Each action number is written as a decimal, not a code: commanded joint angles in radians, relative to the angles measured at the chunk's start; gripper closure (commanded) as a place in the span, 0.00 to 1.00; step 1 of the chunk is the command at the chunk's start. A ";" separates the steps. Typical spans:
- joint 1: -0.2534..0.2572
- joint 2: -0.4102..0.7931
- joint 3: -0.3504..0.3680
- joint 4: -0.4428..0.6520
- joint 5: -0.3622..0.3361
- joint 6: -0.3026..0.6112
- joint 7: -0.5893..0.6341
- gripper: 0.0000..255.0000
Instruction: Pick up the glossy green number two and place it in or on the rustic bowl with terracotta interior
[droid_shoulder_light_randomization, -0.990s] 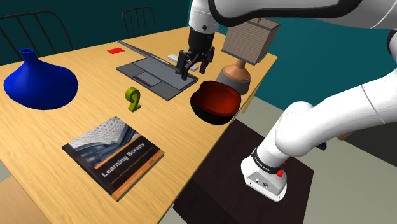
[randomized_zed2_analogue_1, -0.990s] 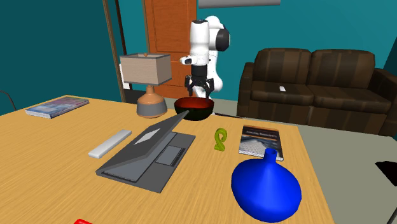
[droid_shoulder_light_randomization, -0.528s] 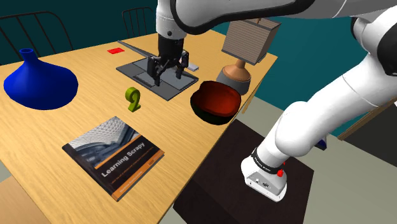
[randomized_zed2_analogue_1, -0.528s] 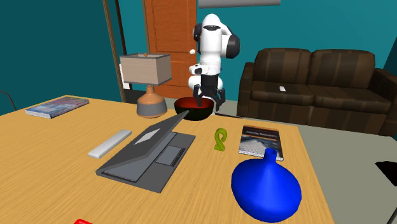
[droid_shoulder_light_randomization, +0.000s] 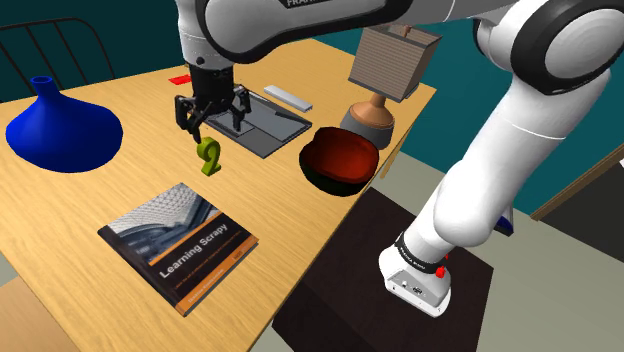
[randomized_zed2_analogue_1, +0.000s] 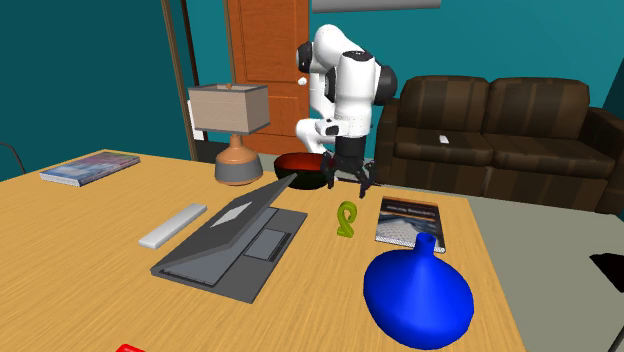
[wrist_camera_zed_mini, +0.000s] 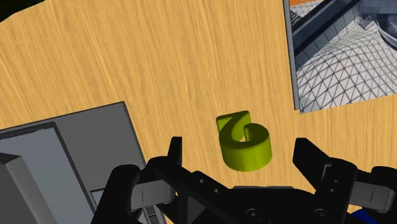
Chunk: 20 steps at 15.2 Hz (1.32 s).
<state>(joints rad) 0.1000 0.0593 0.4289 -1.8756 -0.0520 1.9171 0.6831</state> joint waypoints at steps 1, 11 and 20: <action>0.019 0.079 0.011 0.069 -0.037 -0.001 0.047 0.00; 0.021 0.104 0.006 -0.005 -0.051 0.094 0.057 0.00; 0.021 0.104 0.006 -0.004 -0.051 0.094 0.057 1.00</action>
<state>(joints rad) 0.1210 0.1634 0.4348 -1.8800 -0.1032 2.0113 0.7398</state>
